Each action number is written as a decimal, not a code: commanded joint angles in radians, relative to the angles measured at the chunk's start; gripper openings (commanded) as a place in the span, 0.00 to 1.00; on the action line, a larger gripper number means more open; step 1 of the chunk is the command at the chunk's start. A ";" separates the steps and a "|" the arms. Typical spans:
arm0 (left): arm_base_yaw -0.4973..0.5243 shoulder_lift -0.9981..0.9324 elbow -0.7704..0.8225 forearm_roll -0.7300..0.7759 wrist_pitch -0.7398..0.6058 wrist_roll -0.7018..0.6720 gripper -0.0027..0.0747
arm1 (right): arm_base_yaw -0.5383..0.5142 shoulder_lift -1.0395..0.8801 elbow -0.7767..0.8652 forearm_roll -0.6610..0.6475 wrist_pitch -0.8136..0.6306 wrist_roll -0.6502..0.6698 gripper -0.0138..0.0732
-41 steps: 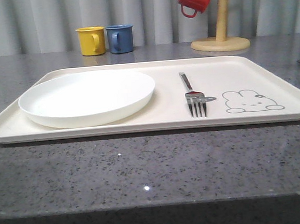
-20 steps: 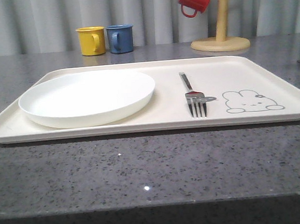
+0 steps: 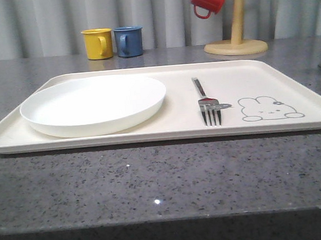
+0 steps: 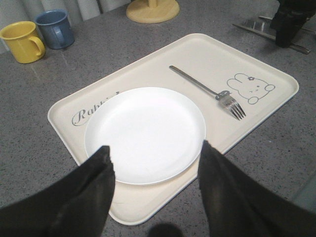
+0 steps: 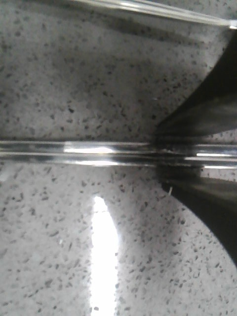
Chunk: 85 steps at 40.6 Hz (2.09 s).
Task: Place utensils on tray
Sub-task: 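Grasp the steel chopsticks with the right gripper, then place the chopsticks on the tray next to the fork and release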
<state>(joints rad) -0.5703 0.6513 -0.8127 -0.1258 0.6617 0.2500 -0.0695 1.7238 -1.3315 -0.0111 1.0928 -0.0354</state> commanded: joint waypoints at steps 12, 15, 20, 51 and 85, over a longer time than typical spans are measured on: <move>-0.007 -0.001 -0.027 -0.016 -0.077 -0.009 0.51 | -0.008 -0.031 -0.029 0.005 0.033 -0.008 0.19; -0.007 -0.001 -0.027 -0.016 -0.077 -0.009 0.51 | -0.007 -0.031 -0.043 0.018 0.056 -0.008 0.19; -0.007 -0.001 -0.027 -0.016 -0.077 -0.009 0.51 | 0.013 -0.036 -0.098 0.092 0.118 -0.008 0.19; -0.007 -0.001 -0.027 -0.016 -0.077 -0.009 0.51 | 0.369 -0.027 -0.169 0.238 0.120 0.355 0.19; -0.007 -0.001 -0.027 -0.016 -0.077 -0.009 0.51 | 0.408 -0.037 -0.173 0.249 0.078 0.314 0.43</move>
<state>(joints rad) -0.5703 0.6513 -0.8127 -0.1258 0.6617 0.2500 0.3400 1.7863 -1.4772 0.2511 1.1717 0.3438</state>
